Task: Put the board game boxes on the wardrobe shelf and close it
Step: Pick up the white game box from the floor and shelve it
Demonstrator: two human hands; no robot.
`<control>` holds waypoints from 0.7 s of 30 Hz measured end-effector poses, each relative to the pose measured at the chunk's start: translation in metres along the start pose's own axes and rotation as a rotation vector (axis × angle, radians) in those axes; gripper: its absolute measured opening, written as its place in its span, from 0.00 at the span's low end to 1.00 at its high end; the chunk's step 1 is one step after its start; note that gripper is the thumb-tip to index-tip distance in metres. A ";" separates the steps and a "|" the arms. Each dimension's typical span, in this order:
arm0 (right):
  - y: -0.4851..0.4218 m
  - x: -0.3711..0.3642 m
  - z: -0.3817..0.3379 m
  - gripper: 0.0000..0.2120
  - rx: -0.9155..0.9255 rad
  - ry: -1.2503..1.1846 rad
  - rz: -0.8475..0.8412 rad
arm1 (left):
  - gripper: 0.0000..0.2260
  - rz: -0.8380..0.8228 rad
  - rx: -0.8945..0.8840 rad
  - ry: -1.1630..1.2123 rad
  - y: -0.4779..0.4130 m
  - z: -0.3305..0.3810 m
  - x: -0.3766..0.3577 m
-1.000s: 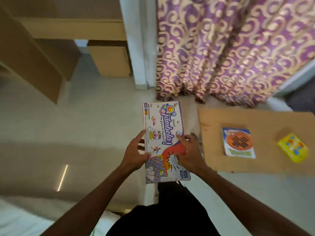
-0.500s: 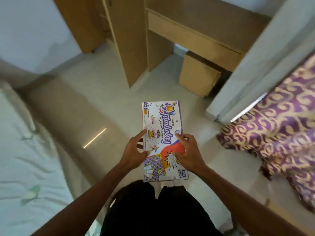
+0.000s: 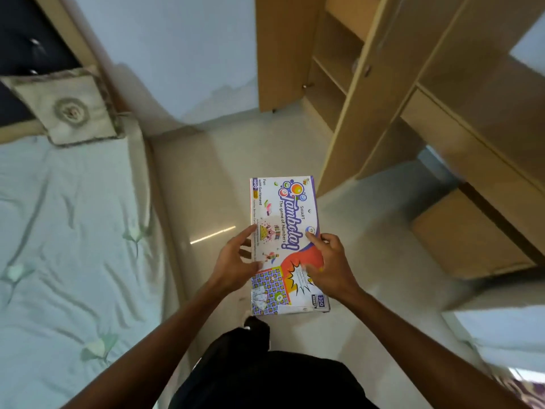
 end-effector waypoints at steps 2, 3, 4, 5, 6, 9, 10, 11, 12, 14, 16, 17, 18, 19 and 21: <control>-0.047 -0.010 -0.036 0.34 0.011 -0.021 -0.008 | 0.37 0.011 0.008 -0.018 -0.045 -0.003 0.037; -0.067 -0.012 -0.052 0.34 0.009 -0.031 -0.013 | 0.37 0.009 0.004 -0.028 -0.064 -0.003 0.052; -0.085 -0.015 -0.067 0.34 0.017 -0.030 -0.009 | 0.38 0.005 0.003 -0.033 -0.082 -0.004 0.065; -0.107 -0.018 -0.082 0.34 0.015 -0.033 -0.008 | 0.38 0.004 0.008 -0.027 -0.102 -0.006 0.080; -0.122 -0.021 -0.095 0.34 0.015 -0.035 -0.009 | 0.39 0.004 0.019 -0.025 -0.117 -0.007 0.091; -0.183 -0.028 -0.132 0.33 0.033 -0.044 -0.027 | 0.39 0.016 0.031 -0.008 -0.175 -0.014 0.125; -0.209 -0.030 -0.144 0.33 0.028 -0.049 -0.041 | 0.39 0.020 0.032 0.001 -0.200 -0.018 0.137; -0.229 -0.032 -0.153 0.33 0.021 -0.046 -0.056 | 0.39 0.024 0.038 0.000 -0.219 -0.021 0.145; -0.255 -0.034 -0.162 0.33 0.022 -0.037 -0.065 | 0.38 0.028 0.039 -0.002 -0.243 -0.026 0.154; -0.299 -0.036 -0.180 0.33 0.025 -0.031 -0.073 | 0.37 0.030 0.038 -0.008 -0.285 -0.031 0.170; -0.351 -0.035 -0.201 0.34 0.039 -0.034 -0.059 | 0.37 0.042 0.025 -0.011 -0.337 -0.034 0.187; -0.373 -0.034 -0.210 0.34 0.045 -0.028 -0.057 | 0.38 0.042 0.024 -0.017 -0.359 -0.036 0.195; -0.402 -0.031 -0.222 0.34 0.048 -0.029 -0.063 | 0.38 0.047 0.035 -0.017 -0.388 -0.036 0.204; -0.423 -0.029 -0.231 0.34 0.054 -0.032 -0.069 | 0.38 0.048 0.045 -0.020 -0.409 -0.036 0.211; -0.471 -0.020 -0.254 0.34 0.078 -0.043 -0.065 | 0.38 0.063 0.052 0.002 -0.458 -0.033 0.226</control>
Point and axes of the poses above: each hand's wrist, its own y-axis away from the middle knuckle, its own x-axis out of the back of the hand, z = x × y, the point moved 1 cm from there along -y, towards the middle knuckle, and after that the axes turned 12 degrees about -x, right-handed, at the moved point
